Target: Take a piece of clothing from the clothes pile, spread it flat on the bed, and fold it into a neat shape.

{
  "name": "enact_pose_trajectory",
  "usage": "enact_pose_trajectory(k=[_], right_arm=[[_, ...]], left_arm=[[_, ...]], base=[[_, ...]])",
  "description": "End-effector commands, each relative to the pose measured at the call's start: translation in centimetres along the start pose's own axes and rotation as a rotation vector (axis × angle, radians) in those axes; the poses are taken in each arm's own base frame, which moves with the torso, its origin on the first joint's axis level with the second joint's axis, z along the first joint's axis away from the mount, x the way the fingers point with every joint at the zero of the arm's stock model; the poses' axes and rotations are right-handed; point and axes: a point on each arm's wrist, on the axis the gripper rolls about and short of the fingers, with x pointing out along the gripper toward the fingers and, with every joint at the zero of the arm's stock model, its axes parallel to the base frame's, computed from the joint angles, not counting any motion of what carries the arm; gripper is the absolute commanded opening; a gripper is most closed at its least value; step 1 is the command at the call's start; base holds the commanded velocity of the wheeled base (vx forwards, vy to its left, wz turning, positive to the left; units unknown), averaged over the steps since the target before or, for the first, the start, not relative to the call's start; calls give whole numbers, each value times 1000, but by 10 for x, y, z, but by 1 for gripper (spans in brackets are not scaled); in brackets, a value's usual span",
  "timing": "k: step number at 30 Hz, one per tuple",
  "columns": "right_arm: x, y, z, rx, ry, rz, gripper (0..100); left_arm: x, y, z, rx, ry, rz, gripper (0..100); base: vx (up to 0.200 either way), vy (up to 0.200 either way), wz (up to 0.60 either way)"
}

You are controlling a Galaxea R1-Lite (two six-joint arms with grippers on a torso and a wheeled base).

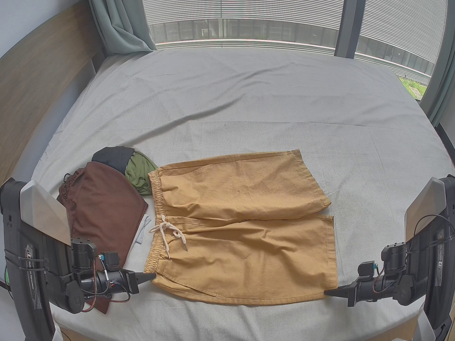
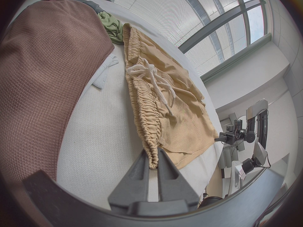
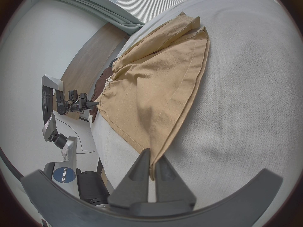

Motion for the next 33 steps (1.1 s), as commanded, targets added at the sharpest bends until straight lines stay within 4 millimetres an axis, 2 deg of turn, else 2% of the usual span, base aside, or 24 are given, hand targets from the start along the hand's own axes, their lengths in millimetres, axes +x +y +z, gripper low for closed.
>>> enact_pose_trajectory(k=[1, 10, 21, 33], right_arm=[[-1, 0, -1, 2, 2, -3, 0], [-8, 8, -5, 14, 21, -5, 0], [-12, 8, -2, -20, 0, 27, 0], [-22, 13, 11, -89, -66, 78, 0]], left_arm=[[-1, -1, 0, 0, -2, -2, 0], [-18, -10, -5, -35, 27, -63, 0], [-25, -2, -5, -55, 14, -57, 0], [-33, -18, 17, 36, -67, -115, 0]], base=[[0, 0, 0], [0, 0, 0], [0, 0, 0], [0, 0, 0]])
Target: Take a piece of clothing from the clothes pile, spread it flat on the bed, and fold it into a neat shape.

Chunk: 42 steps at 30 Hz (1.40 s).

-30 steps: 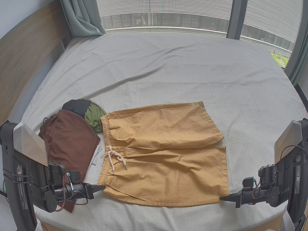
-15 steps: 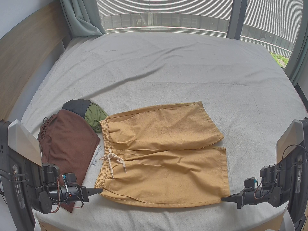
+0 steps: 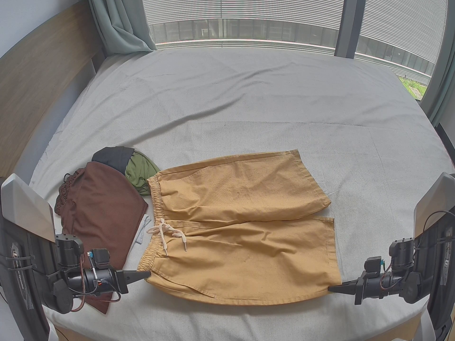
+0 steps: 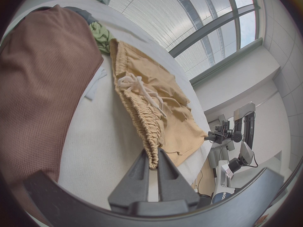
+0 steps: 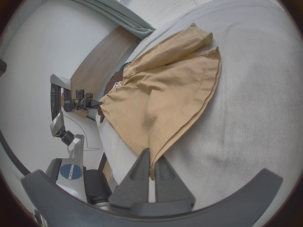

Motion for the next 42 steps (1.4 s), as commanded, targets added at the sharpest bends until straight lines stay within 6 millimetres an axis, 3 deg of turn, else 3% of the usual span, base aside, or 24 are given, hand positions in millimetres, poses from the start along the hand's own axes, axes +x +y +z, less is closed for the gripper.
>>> enact_pose_trajectory(k=[1, 19, 34, 42], right_arm=[[-5, 5, 3, -15, -14, 6, 0], [-5, 5, 35, -102, -124, 31, 0], [-13, 3, 52, -108, -196, 24, 0], [-24, 18, 59, -143, -222, 76, 0]], left_arm=[[-3, -8, 10, 41, -38, -15, 0], [-3, -38, 35, 32, -110, -108, 0], [-4, -42, 51, -9, -171, -123, 0], [-3, -40, 57, -28, -199, -106, 0]], base=[[0, 0, 0], [0, 0, 0], [0, 0, 0], [0, 0, 0]])
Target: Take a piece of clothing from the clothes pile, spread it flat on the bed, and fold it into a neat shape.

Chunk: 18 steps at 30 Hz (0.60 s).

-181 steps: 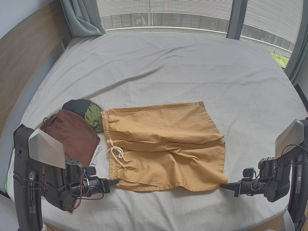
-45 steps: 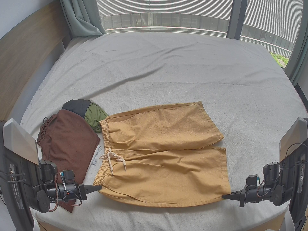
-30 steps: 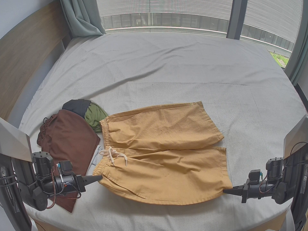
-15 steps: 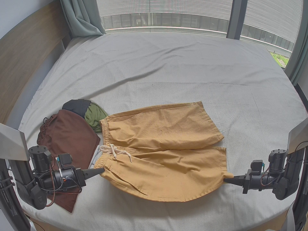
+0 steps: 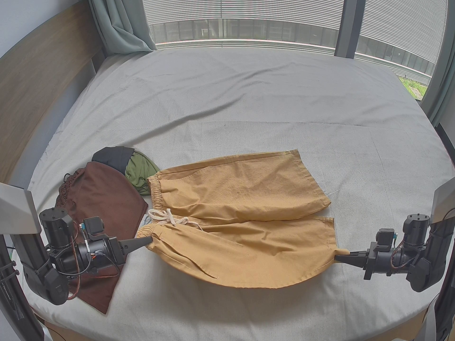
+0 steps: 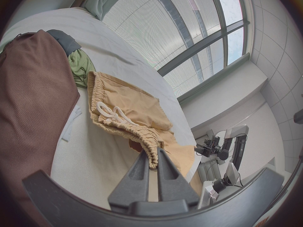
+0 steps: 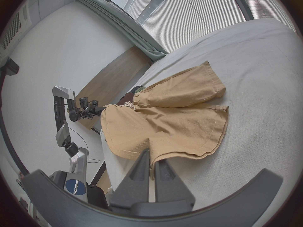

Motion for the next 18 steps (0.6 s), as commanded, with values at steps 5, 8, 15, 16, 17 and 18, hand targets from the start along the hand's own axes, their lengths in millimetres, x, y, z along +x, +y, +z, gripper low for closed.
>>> enact_pose_trajectory(k=[5, 8, 15, 16, 17, 18], right_arm=[[-12, 20, 13, -32, -36, 50, 0], [-14, 23, 15, -45, -44, 51, 0], [-18, 30, 22, -66, -66, 60, 0], [-19, 31, 24, -68, -69, 67, 0], [-19, 32, 25, -67, -72, 70, 0], [-20, 33, 26, -65, -74, 73, 0]], left_arm=[[3, 2, 6, -16, -40, 33, 0], [3, 2, 6, -17, -39, 33, 0], [4, 3, 6, -18, -39, 36, 0], [4, 3, 6, -18, -39, 36, 0], [4, 3, 6, -18, -39, 36, 0], [4, 3, 6, -18, -39, 36, 0]], base=[[0, 0, 0], [0, 0, 0], [0, 0, 0], [0, 0, 0], [0, 0, 0], [0, 0, 0]])
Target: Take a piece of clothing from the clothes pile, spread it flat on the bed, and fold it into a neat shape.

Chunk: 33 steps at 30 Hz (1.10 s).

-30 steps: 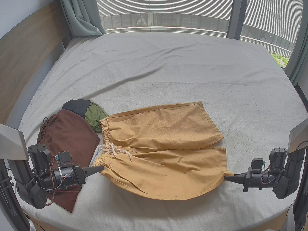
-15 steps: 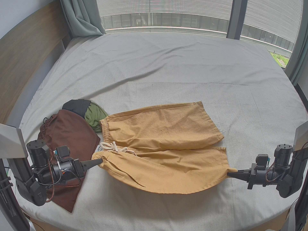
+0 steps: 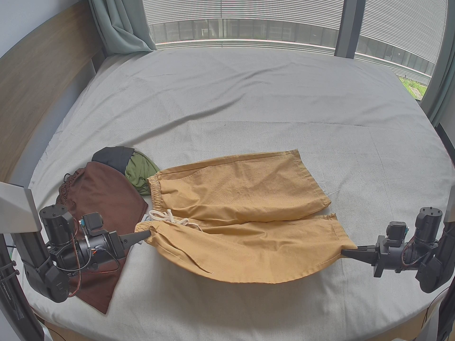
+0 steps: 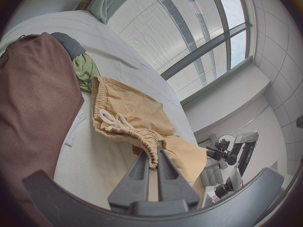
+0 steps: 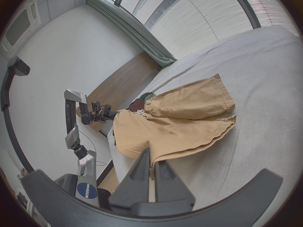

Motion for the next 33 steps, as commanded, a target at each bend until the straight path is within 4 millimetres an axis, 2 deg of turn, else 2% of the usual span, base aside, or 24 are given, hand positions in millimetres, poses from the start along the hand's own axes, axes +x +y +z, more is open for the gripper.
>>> enact_pose_trajectory(k=[1, 11, 18, 26, 33], right_arm=[[-2, 6, 7, -26, -20, 11, 0], [-2, 8, 21, -9, -58, 17, 0], [5, -2, 36, 12, -107, -24, 0], [15, -5, 48, 21, -142, -42, 0], [26, -6, 64, 39, -184, -28, 0]], left_arm=[[0, 1, 0, -3, 1, 2, 0], [1, 2, 2, 3, -17, 18, 0], [1, 0, 6, 1, -39, 24, 0], [-2, -13, 21, -39, -119, 21, 0], [-3, -13, 25, -33, -137, 19, 0]], base=[[0, 0, 0], [0, 0, 0], [0, 0, 0], [0, 0, 0], [0, 0, 0]])
